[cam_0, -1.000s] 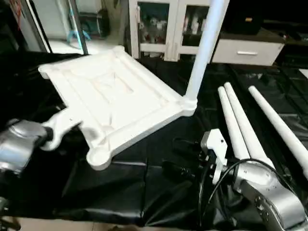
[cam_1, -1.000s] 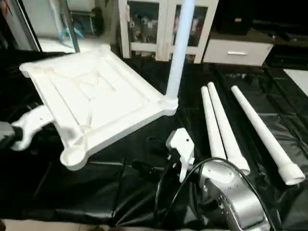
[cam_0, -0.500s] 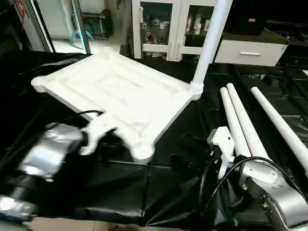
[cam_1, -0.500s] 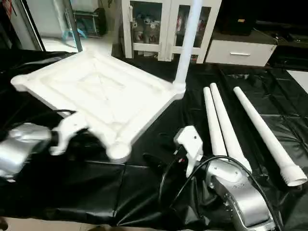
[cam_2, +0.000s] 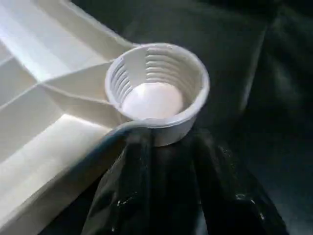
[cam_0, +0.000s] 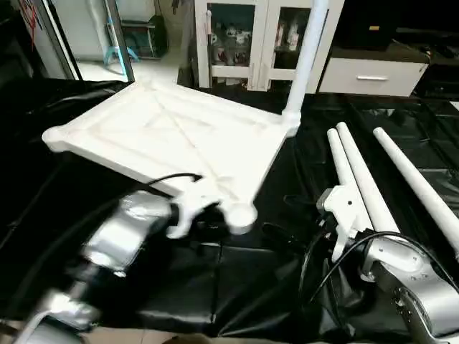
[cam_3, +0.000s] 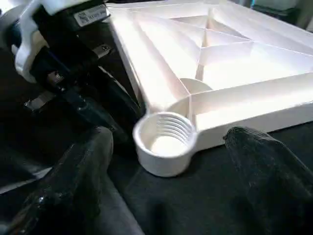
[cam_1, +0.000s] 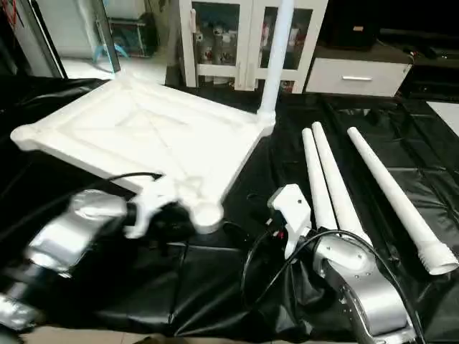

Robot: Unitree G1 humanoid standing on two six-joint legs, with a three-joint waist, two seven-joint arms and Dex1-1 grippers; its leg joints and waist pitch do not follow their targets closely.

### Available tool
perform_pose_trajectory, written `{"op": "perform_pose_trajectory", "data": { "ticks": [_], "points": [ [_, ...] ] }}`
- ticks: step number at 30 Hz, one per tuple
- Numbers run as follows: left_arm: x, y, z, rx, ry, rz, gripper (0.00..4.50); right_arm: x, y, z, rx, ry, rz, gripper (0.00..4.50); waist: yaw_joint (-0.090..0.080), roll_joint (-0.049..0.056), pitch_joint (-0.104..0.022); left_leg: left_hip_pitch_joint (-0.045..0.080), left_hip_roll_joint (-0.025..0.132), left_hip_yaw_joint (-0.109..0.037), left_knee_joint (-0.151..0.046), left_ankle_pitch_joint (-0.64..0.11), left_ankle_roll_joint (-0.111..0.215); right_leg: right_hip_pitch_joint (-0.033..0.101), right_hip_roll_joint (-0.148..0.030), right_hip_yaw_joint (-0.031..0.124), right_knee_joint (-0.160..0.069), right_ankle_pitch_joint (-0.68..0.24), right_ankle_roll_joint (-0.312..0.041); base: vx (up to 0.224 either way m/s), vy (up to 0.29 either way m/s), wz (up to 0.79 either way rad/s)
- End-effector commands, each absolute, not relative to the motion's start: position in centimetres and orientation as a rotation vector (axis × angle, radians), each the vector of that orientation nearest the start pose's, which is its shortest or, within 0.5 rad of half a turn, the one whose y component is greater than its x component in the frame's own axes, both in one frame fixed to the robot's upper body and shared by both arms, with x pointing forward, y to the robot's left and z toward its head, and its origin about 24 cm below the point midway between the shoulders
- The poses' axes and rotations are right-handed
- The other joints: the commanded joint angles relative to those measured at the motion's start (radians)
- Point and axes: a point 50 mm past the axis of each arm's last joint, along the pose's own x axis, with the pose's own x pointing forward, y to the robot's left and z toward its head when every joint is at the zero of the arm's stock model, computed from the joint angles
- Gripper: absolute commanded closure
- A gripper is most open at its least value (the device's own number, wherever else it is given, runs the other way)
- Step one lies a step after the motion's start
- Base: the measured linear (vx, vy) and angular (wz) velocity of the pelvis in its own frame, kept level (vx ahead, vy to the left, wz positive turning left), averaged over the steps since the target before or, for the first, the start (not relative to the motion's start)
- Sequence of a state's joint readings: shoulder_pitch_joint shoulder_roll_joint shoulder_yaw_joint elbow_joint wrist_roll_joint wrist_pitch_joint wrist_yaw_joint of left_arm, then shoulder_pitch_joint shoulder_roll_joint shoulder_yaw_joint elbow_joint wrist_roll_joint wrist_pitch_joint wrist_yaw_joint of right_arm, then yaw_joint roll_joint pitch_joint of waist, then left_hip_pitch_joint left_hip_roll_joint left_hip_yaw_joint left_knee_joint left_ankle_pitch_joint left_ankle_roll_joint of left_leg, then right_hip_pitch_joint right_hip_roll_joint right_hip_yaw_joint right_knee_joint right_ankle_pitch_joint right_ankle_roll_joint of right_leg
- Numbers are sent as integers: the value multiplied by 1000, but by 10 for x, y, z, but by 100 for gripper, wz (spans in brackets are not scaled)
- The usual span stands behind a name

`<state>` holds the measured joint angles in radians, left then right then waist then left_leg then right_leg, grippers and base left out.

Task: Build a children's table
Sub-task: Rotate table base, then pick table leg

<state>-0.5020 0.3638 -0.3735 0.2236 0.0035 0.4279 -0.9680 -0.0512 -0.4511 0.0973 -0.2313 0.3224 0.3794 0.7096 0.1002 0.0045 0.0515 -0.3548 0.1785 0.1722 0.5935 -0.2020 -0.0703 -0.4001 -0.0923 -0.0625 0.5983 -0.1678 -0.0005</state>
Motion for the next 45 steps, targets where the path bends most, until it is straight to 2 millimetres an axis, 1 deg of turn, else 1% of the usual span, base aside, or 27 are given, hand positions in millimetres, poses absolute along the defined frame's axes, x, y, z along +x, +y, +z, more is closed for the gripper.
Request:
{"op": "perform_pose_trajectory", "data": {
  "ticks": [1, 4, 5, 6, 7, 10, 11, 12, 13, 14, 16, 17, 18, 19, 20, 22, 25, 26, 28, 30, 33, 36, 37, 39, 42, 44, 45],
  "points": [
    [304, 98, 70, 443, 422, -1194, 304, 244, -165, 86, -120, 164, 843, 48, -4, 4, -64, 1, 43, -13, -77, -211, 17, 51, -51, 43, -67, -206, -194, 0, 0, 0],
    [303, 96, 72, 434, 415, -1204, 304, 244, -166, 86, -119, 164, 836, 48, -11, 3, -65, -1, 42, -14, -75, -196, 29, 52, -51, 42, -66, -198, -195, 0, 0, 0],
    [300, 97, 76, 443, 401, -1224, 304, 250, -172, 87, -136, 174, 758, 48, -13, -4, -64, -2, 42, -12, -75, -192, 32, 52, -50, 42, -67, -198, -195, 0, 0, 0],
    [297, 100, 82, 449, 385, -1228, 304, 258, -181, 86, -170, 196, 641, 48, -16, 3, -65, -2, 45, -16, -77, -166, 24, 51, -50, 41, -60, -188, -202, 0, 0, 0],
    [295, 103, 87, 447, 370, -1229, 304, 266, -188, 85, -195, 220, 538, 48, -23, 3, -63, -1, 43, -14, -78, -169, 16, 50, -47, 39, -61, -202, -207, 0, 0, 0],
    [289, 110, 99, 415, 327, -1226, 304, 277, -203, 81, -228, 306, 322, 48, -29, 4, -60, 4, 37, -9, -75, -201, 2, 45, -45, 41, -67, -252, -204, 0, 0, 0],
    [286, 112, 104, 384, 304, -1226, 304, 280, -206, 82, -224, 346, 263, 48, -28, 5, -60, 5, 38, -10, -76, -198, -2, 45, -43, 41, -66, -253, -201, 0, 0, 0],
    [284, 114, 108, 364, 289, -1228, 304, 281, -208, 82, -220, 372, 228, 48, -29, 6, -63, 3, 37, -11, -75, -169, -5, 47, -41, 40, -60, -222, -203, 0, 0, 0],
    [282, 115, 114, 316, 255, -1217, 304, 282, -205, 84, -175, 409, 249, 48, -32, 0, -62, 5, 37, -8, -74, -172, -2, 46, -40, 41, -61, -217, -202, 0, 0, 0],
    [283, 115, 116, 290, 240, -1215, 304, 283, -204, 84, -166, 420, 258, 48, -29, 6, -63, 4, 37, -9, -74, -173, 1, 46, -41, 41, -58, -206, -206, 0, 0, 0],
    [282, 115, 119, 246, 218, -1214, 304, 285, -202, 84, -144, 467, 253, 48, -29, -5, -62, 4, 36, -8, -74, -173, 3, 47, -40, 40, -58, -207, -204, 0, 0, 0],
    [282, 114, 119, 247, 218, -1218, 304, 286, -203, 84, -140, 485, 237, 48, -27, 0, -61, 3, 37, -8, -74, -169, 3, 46, -42, 41, -59, -213, -200, 0, 0, 0],
    [280, 112, 119, 256, 225, -1236, 304, 288, -205, 82, -139, 524, 198, 48, -29, -9, -60, 4, 36, -7, -74, -168, 3, 46, -40, 41, -60, -219, -197, 0, 0, 0],
    [280, 112, 119, 256, 225, -1236, 304, 288, -205, 82, -139, 524, 198, 48, -28, -7, -60, 3, 35, -8, -75, -166, 1, 46, -41, 41, -58, -228, -194, 0, 0, 0],
    [278, 110, 118, 273, 235, -1258, 304, 290, -207, 80, -130, 567, 164, 48, -28, -10, -59, 4, 35, -7, -76, -169, -7, 45, -43, 42, -63, -259, -175, 0, 0, 0],
    [274, 105, 118, 287, 242, -1287, 304, 292, -210, 76, -93, 639, 115, 48, -27, -7, -61, 5, 35, -8, -75, -155, -12, 43, -43, 43, -59, -252, -174, 0, 0, 0],
    [271, 102, 120, 284, 237, -1309, 304, 294, -215, 74, -97, 665, 63, 48, -25, -10, -62, 4, 35, -6, -74, -129, -19, 44, -43, 43, -56, -216, -176, 0, 0, 0],
    [270, 101, 120, 285, 238, -1314, 304, 294, -215, 73, -95, 683, 59, 48, -21, -12, -62, 4, 34, -4, -73, -113, -20, 45, -43, 44, -54, -200, -173, 0, 0, 0],
    [269, 101, 121, 291, 241, -1318, 304, 292, -216, 72, -97, 714, 54, 48, -20, -14, -62, 5, 34, -4, -73, -113, -19, 46, -43, 44, -55, -205, -169, 0, 0, 0],
    [268, 101, 121, 294, 243, -1322, 304, 292, -216, 70, -92, 734, 51, 48, -18, -12, -62, 5, 33, -4, -73, -118, -20, 45, -43, 44, -55, -216, -165, 0, 0, 0],
    [264, 100, 122, 295, 250, -1351, 304, 288, -220, 62, -88, 820, 21, 48, -16, -13, -59, 7, 33, -5, -75, -149, -33, 42, -44, 44, -59, -265, -151, 0, 0, 0],
    [262, 100, 123, 298, 251, -1357, 304, 287, -223, 59, -100, 834, -3, 48, -15, -15, -58, 9, 34, -5, -77, -170, -49, 39, -44, 45, -63, -294, -134, 0, 0, 0],
    [262, 100, 123, 298, 251, -1356, 304, 287, -224, 60, -91, 828, -13, 48, -15, -18, -59, 9, 33, -5, -77, -177, -52, 39, -43, 44, -63, -298, -131, 0, 0, 0],
    [263, 99, 124, 301, 249, -1350, 304, 287, -227, 61, -84, 830, -27, 48, -15, -19, -58, 9, 32, -6, -78, -186, -53, 40, -43, 45, -64, -308, -125, 0, 0, 0],
    [263, 100, 124, 307, 248, -1343, 304, 287, -231, 61, -56, 854, -47, 48, -15, -23, -59, 7, 32, -6, -78, -182, -51, 41, -43, 44, -64, -311, -121, 0, 0, 0],
    [263, 100, 124, 315, 250, -1337, 304, 287, -233, 60, -42, 868, -59, 48, -14, -24, -60, 5, 32, -6, -76, -163, -48, 41, -44, 45, -61, -294, -124, 0, 0, 0],
    [263, 101, 124, 317, 251, -1332, 304, 286, -235, 57, -34, 883, -66, 48, -14, -26, -60, 5, 32, -6, -76, -157, -47, 41, -43, 45, -60, -286, -126, 0, 0, 0]
  ]
}}
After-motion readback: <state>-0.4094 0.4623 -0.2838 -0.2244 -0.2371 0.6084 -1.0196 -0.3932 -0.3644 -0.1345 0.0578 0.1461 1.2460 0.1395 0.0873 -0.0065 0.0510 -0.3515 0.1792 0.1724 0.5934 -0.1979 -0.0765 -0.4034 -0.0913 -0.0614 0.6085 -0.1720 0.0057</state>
